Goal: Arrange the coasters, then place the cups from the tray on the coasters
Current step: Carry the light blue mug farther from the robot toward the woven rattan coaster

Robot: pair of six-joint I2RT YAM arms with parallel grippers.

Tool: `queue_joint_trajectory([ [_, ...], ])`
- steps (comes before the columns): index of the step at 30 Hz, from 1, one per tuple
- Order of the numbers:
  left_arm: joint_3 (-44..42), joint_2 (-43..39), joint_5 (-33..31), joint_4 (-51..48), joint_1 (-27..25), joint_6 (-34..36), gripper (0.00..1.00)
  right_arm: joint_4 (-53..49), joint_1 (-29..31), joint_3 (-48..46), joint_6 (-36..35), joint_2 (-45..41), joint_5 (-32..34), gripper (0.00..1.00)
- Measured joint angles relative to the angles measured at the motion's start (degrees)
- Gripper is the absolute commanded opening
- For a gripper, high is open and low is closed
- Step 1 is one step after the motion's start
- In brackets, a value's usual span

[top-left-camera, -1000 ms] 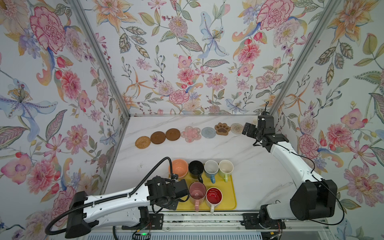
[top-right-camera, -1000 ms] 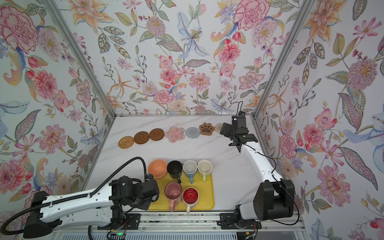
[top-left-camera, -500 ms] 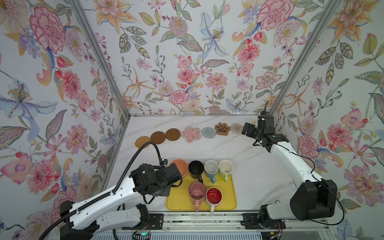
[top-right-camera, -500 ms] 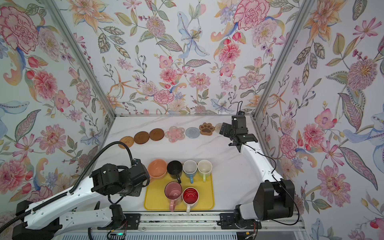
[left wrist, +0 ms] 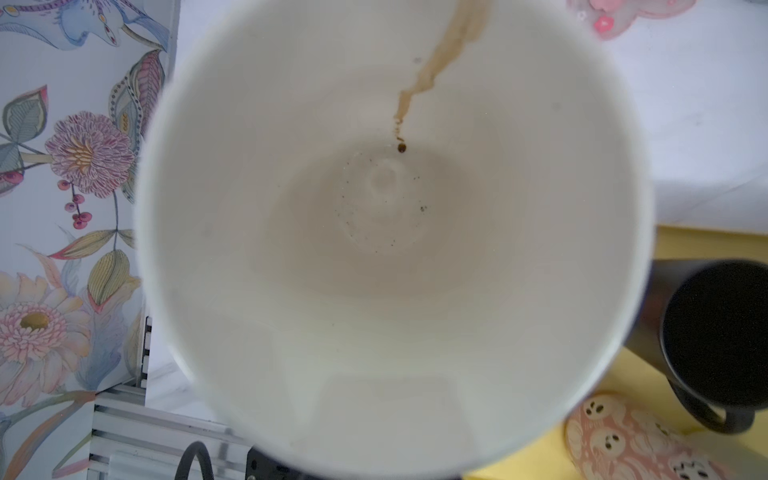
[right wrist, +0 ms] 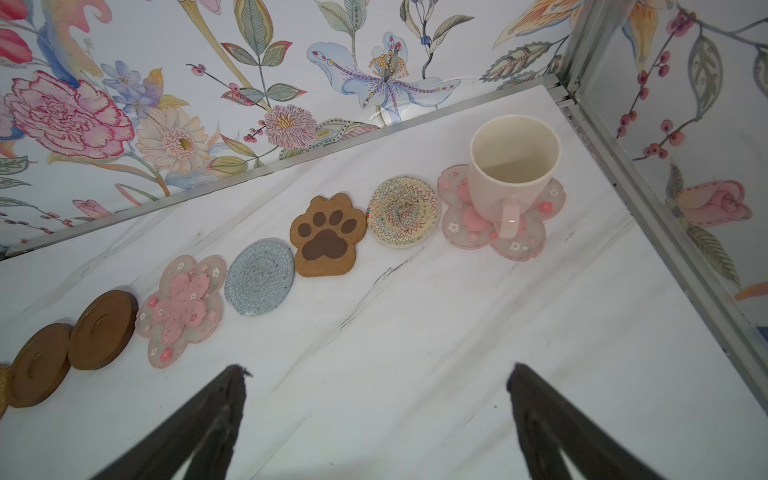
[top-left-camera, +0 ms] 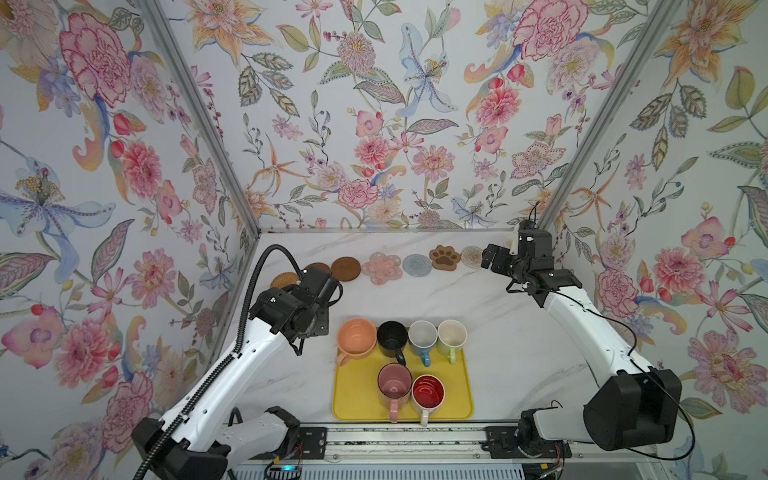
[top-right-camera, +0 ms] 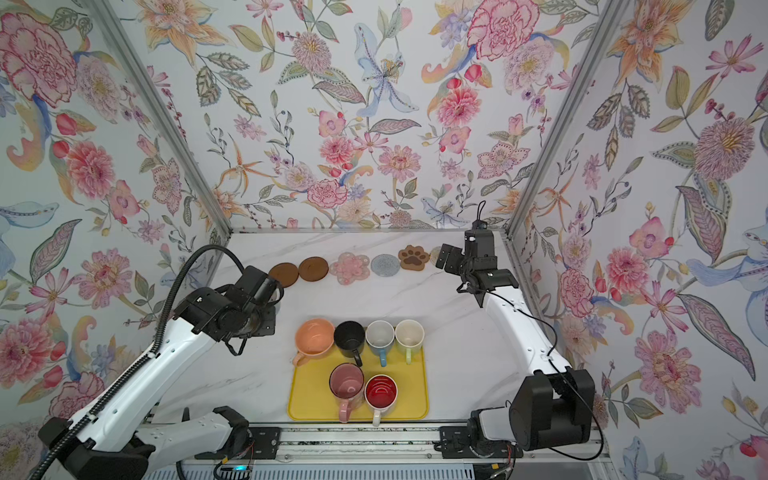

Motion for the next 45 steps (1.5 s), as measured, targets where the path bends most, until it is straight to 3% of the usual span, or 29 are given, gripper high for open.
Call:
queue_joint_trajectory([
  [7,-1.25,8.37,3.69,13.53,17.14,7.28,0.00,-0.92,1.07,-1.07,0.24,-0.66,-2.71,0.99],
  [13,-1.22,16.04,5.40,22.71,25.57,9.73,0.00,-2.71,1.20,-2.56,0.24,-1.84,-3.58,0.99],
  [25,4.46,30.99,10.03,30.99,31.58,11.91,0.00,-3.19,1.20,-2.56,0.48,-1.97,-4.00,0.99],
  [45,13.60,39.32,11.34,31.39,33.22,13.79,0.00,-3.21,1.20,-2.56,1.11,-1.97,-3.98,0.99],
])
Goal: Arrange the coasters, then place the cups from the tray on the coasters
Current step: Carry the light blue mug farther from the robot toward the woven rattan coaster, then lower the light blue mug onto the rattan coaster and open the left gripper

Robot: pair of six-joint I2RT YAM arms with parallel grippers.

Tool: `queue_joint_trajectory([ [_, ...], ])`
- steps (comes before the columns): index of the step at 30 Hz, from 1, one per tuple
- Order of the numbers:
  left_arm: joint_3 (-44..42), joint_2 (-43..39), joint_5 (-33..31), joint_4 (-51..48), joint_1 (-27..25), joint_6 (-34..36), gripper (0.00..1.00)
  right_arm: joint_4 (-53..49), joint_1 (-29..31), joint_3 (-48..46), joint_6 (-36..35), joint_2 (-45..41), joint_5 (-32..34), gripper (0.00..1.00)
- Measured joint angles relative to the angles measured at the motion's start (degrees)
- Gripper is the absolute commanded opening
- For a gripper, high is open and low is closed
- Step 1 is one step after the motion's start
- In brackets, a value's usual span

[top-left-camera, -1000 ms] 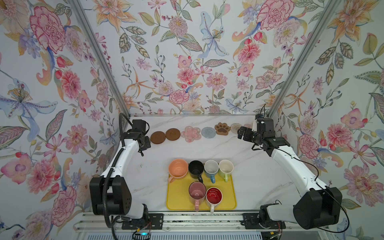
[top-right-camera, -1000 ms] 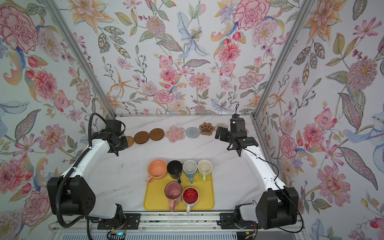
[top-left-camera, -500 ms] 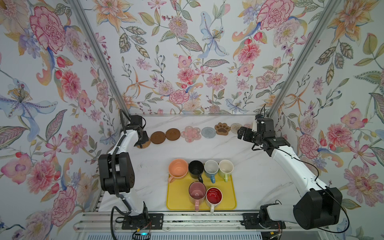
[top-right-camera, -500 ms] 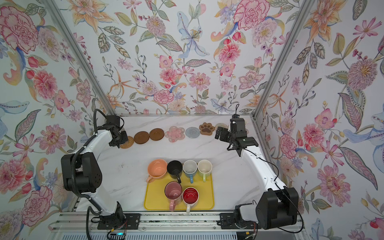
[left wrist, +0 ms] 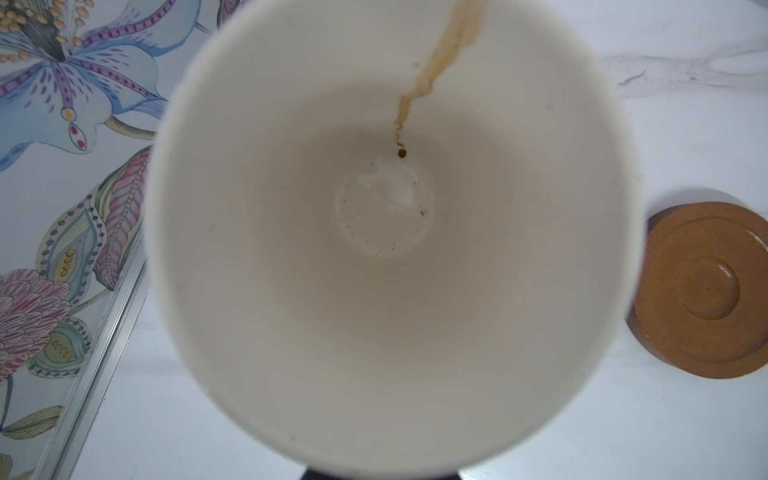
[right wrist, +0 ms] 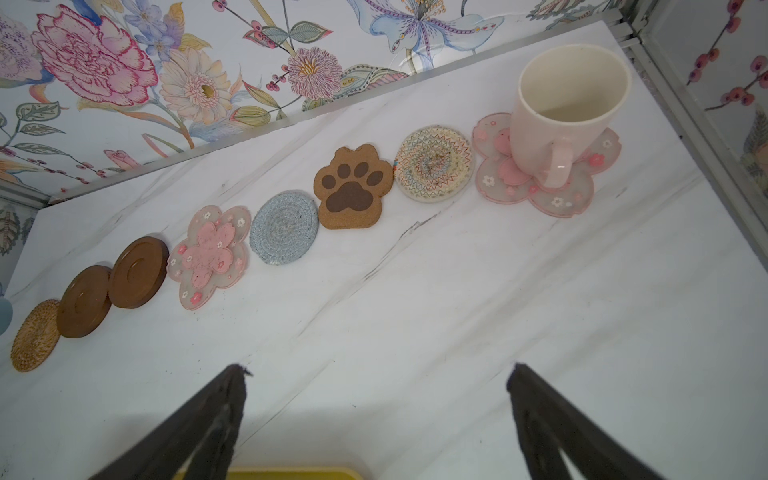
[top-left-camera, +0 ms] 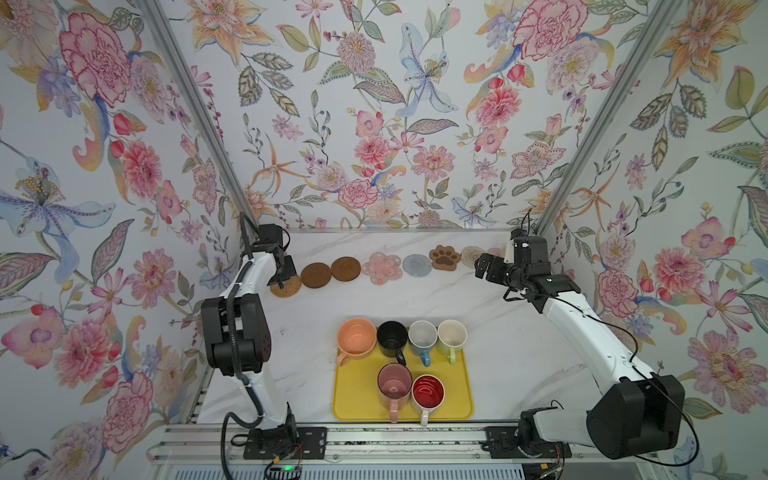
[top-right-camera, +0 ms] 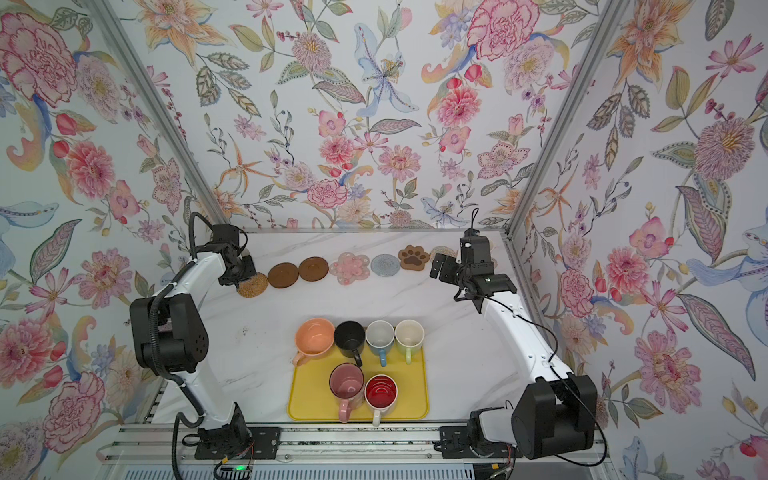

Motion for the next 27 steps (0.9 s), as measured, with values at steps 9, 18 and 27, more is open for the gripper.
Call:
queue_joint_trajectory([
  [9,0.11,1.95,1.05,-0.57,0.00,0.02,0.00,0.00,0.00,0.00,0.00,0.24,-0.02,0.99],
  [18,0.11,2.86,1.42,-0.55,0.00,0.02,0.00,0.00,0.00,0.00,0.00,0.37,-0.02,0.99],
  [27,0.09,3.37,1.42,-0.55,0.00,0.02,0.00,0.00,0.00,0.00,0.02,0.48,-0.02,0.99],
])
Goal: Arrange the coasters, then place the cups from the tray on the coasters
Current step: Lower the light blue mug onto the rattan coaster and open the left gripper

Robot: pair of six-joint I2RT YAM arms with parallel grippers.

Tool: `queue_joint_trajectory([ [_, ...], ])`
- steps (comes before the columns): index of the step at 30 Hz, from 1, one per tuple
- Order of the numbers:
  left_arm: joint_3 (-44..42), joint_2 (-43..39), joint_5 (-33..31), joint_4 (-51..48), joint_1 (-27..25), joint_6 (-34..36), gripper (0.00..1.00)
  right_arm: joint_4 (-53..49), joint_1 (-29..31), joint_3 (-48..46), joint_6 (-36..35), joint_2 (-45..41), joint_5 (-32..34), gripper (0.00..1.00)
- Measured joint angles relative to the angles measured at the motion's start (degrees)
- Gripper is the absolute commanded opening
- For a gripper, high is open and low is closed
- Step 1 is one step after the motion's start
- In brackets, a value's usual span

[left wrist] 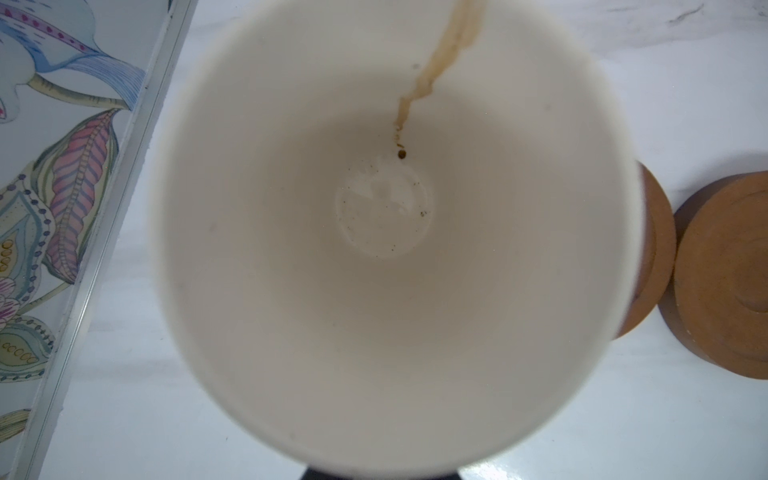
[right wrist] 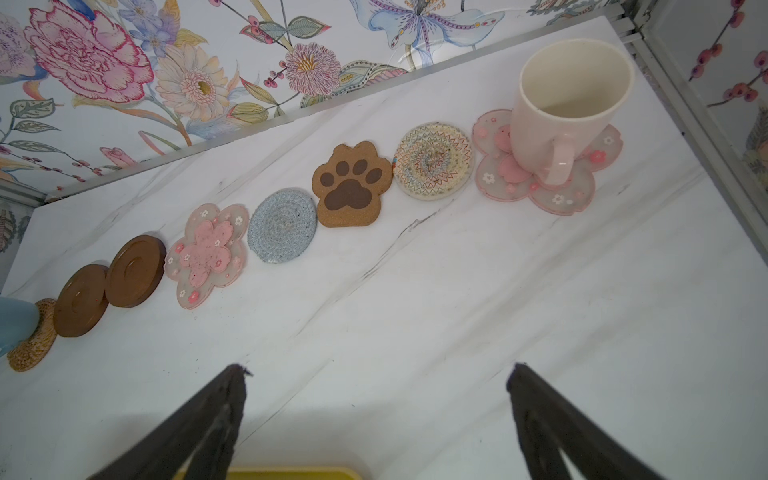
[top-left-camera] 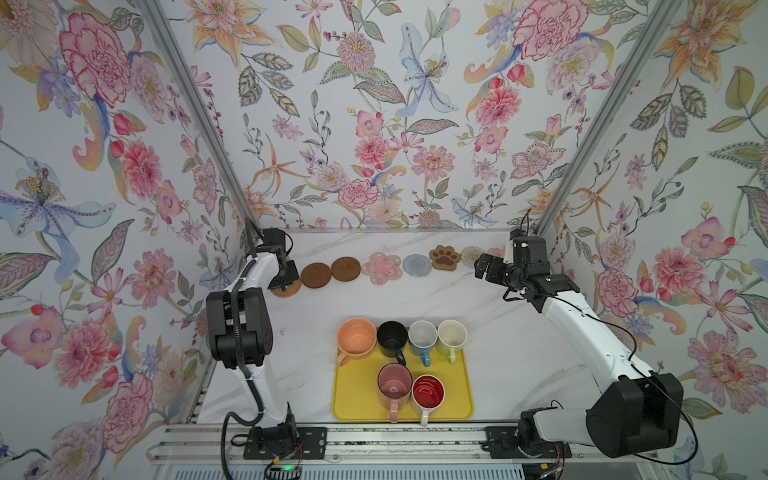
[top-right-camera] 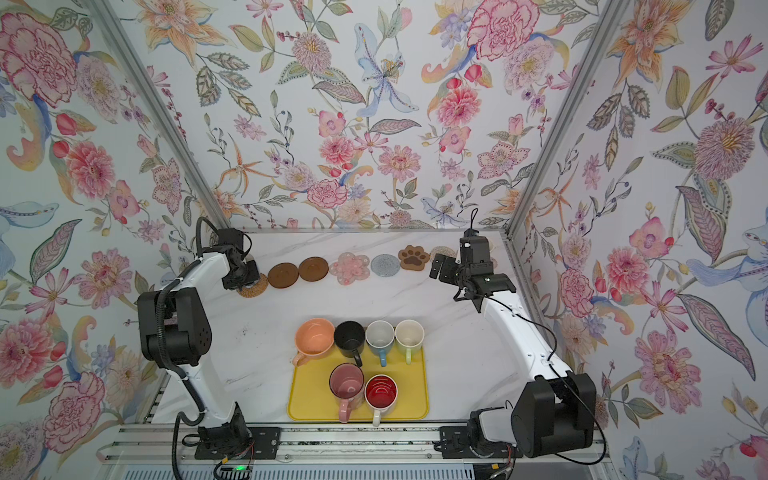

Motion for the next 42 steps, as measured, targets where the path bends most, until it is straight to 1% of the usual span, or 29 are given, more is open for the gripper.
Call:
queue_joint_trajectory([
  [30,-2.23,-0.37,-0.35,1.20,0.00,-0.13,0.00,-0.02,0.00,0.00,0.02,0.11,0.00,0.99],
  [31,-2.51,-0.48,-0.35,1.44,0.00,-0.24,0.05,-0.02,0.00,0.00,0.04,0.11,0.02,0.99],
  [34,-3.34,-0.98,-0.33,2.23,0.00,-0.33,0.28,-0.02,0.00,0.00,0.20,0.11,0.02,0.99],
  [36,-3.91,-1.36,-0.33,2.60,0.00,-0.68,0.35,-0.22,0.00,0.00,0.35,0.11,0.02,0.99],
  [41,-4.46,-3.34,-0.17,2.75,0.00,-1.40,0.80,-1.49,0.07,0.00,0.85,0.09,0.04,0.99],
  [42,-4.46,-3.80,-0.15,2.80,0.00,-1.51,0.83,-1.73,0.15,0.00,0.92,0.07,0.07,0.99],
])
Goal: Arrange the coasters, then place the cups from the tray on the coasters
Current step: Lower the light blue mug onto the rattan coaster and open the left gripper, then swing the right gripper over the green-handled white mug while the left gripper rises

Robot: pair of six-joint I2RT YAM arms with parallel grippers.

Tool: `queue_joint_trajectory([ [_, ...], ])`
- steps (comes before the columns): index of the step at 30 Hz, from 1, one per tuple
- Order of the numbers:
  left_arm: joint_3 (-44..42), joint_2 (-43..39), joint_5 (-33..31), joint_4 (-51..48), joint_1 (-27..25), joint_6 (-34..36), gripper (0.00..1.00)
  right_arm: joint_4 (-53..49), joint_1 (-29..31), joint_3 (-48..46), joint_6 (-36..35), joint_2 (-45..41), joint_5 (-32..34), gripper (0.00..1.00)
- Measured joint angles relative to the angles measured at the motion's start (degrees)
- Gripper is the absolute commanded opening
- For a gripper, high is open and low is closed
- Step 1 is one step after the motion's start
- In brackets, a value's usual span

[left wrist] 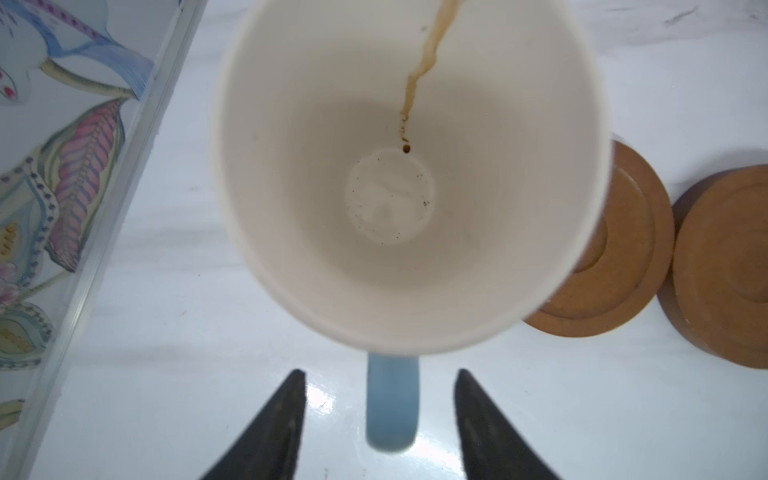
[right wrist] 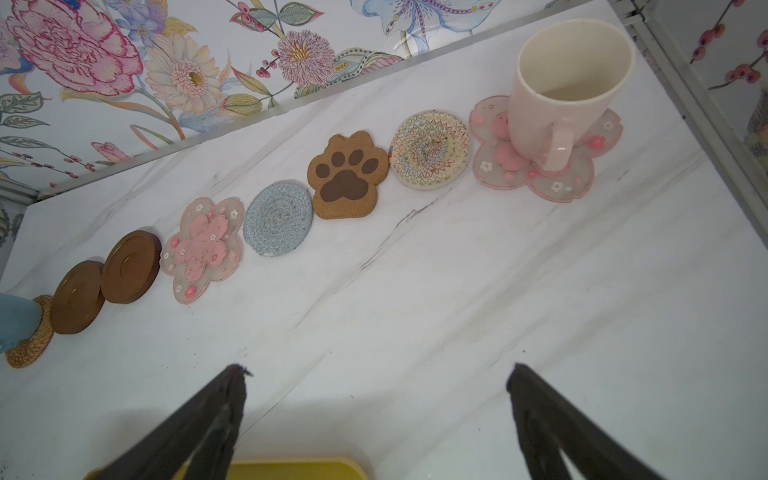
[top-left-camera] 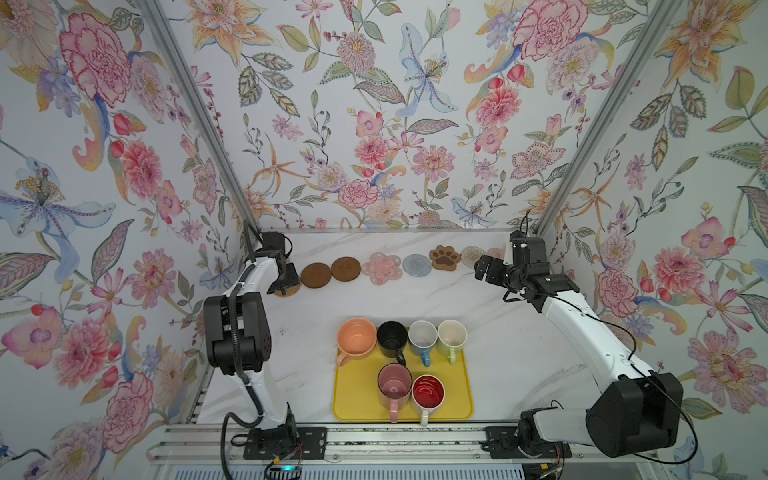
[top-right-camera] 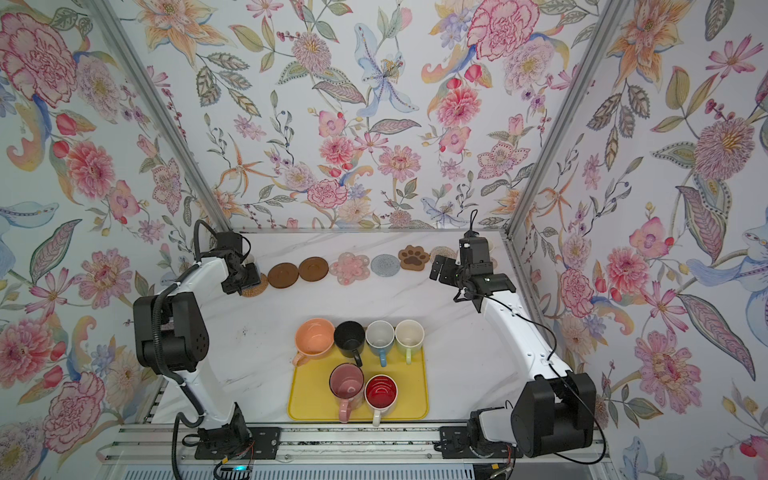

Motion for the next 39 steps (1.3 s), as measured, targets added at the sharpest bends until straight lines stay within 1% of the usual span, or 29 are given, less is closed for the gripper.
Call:
queue_joint_trajectory([
  [4,-0.70,-3.04,0.07,0.59,0.00,-0.55,0.99,-1.70,0.55,0.00,0.50,-0.55,0.39,0.99],
  [9,-2.34,-10.29,0.61,1.66,0.00,-0.72,0.99,-5.42,1.75,0.00,1.53,-2.95,0.90,0.99],
  [12,-4.94,-18.29,2.19,4.44,0.00,-1.14,0.99,-8.79,3.58,0.00,2.58,-5.31,2.03,0.99],
  [15,-10.73,-28.76,5.16,9.97,0.00,-2.23,0.99,-12.57,7.17,-0.42,4.31,-8.41,3.78,0.99],
  [17,-17.11,-36.33,8.11,15.52,0.00,-3.61,0.99,-15.13,10.19,-1.36,5.97,-10.78,4.87,0.99],
  [19,-22.64,-41.62,10.58,19.32,0.00,-4.76,0.99,-17.66,13.16,-2.47,7.93,-12.79,5.75,0.99],
  [21,-27.32,-44.70,12.26,22.49,0.00,-5.70,0.99,-19.67,16.00,-3.89,10.27,-14.47,6.47,0.98],
  [25,-32.39,-46.31,13.60,25.40,0.00,-7.15,0.99,-23.89,22.86,-7.45,15.47,-17.35,7.85,0.97],
  [31,-32.72,-46.38,13.64,26.64,0.00,-8.13,0.99,-28.76,31.67,-10.40,22.36,-20.68,9.22,0.94],
  [35,-32.70,-46.47,13.46,26.56,0.02,-9.51,0.99,-29.97,35.85,-12.35,26.01,-22.62,9.31,0.91],
  [39,-32.74,-47.36,13.46,26.97,0.00,-10.80,0.99,-30.84,38.56,-13.51,28.13,-21.57,9.81,0.86],
])
